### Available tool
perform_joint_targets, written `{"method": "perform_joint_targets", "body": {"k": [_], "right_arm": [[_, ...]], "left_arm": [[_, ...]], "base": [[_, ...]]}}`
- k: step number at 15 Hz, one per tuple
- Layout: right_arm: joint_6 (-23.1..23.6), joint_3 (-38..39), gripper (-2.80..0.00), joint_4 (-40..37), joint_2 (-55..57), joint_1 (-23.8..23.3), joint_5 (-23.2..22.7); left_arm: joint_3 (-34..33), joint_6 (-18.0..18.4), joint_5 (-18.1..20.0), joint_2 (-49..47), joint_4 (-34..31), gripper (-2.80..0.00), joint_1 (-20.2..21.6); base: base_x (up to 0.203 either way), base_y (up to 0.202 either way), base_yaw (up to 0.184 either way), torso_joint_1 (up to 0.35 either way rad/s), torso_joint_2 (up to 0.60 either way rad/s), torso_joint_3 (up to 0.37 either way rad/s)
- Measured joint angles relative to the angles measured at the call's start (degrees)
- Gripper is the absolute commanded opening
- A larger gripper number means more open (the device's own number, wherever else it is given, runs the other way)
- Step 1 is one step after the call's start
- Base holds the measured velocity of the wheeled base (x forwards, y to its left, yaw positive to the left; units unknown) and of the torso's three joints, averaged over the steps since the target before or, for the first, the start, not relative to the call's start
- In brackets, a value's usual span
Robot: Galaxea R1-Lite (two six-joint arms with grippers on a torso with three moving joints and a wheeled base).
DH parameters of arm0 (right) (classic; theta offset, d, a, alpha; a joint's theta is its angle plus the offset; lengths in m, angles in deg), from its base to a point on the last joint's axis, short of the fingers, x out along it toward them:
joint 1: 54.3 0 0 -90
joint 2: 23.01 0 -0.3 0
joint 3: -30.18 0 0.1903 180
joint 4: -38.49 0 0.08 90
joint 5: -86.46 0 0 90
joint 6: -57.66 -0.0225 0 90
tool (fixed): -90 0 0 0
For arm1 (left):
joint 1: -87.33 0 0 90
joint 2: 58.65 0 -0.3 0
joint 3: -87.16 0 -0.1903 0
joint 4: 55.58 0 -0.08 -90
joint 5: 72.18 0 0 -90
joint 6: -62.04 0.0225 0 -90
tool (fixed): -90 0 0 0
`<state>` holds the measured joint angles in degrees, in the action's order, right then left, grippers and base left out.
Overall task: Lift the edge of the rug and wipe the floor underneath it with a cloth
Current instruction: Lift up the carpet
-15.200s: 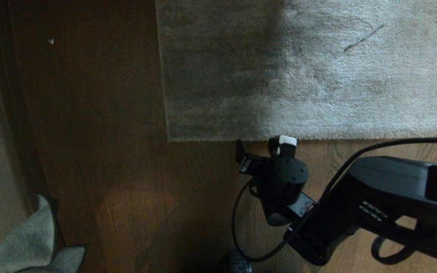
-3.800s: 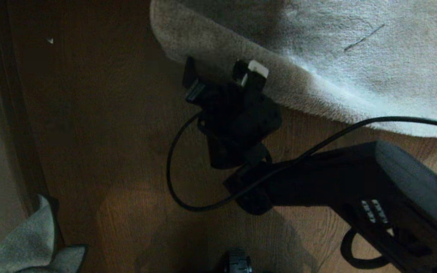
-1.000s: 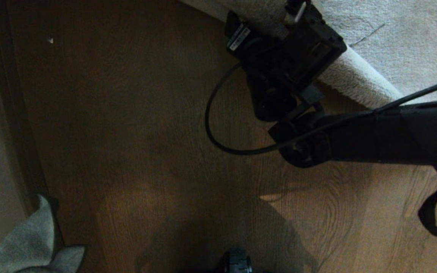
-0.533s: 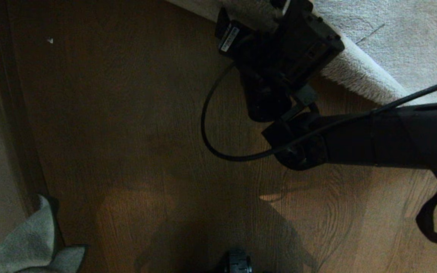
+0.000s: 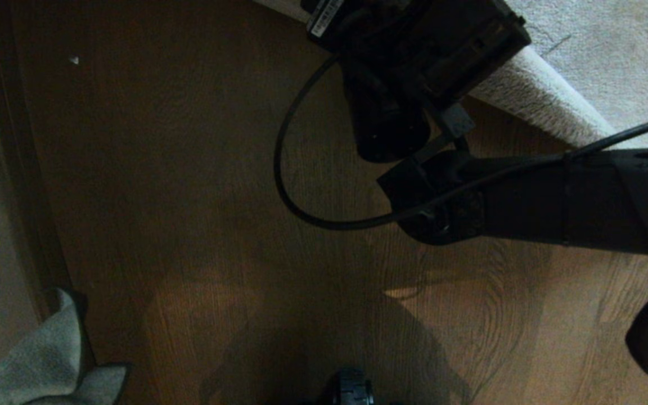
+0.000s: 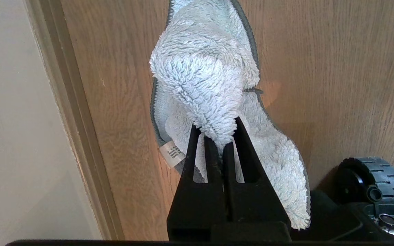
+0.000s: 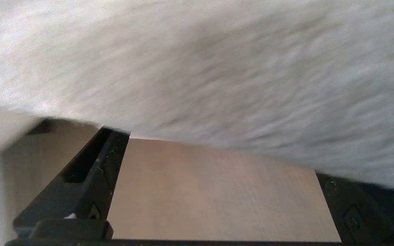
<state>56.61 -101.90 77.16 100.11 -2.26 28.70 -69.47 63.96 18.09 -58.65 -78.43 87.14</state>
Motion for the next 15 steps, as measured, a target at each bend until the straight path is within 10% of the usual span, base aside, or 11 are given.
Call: {"method": "perform_joint_targets", "body": {"k": [15], "right_arm": [[-6.99,-0.1,0.0,3.22,2.09,6.18,-1.41]], "left_arm": [[0.0,0.0,0.01,0.0,0.0,-2.8,0.0]], "base": [[0.0,0.0,0.0,0.0,0.0,0.0]]}}
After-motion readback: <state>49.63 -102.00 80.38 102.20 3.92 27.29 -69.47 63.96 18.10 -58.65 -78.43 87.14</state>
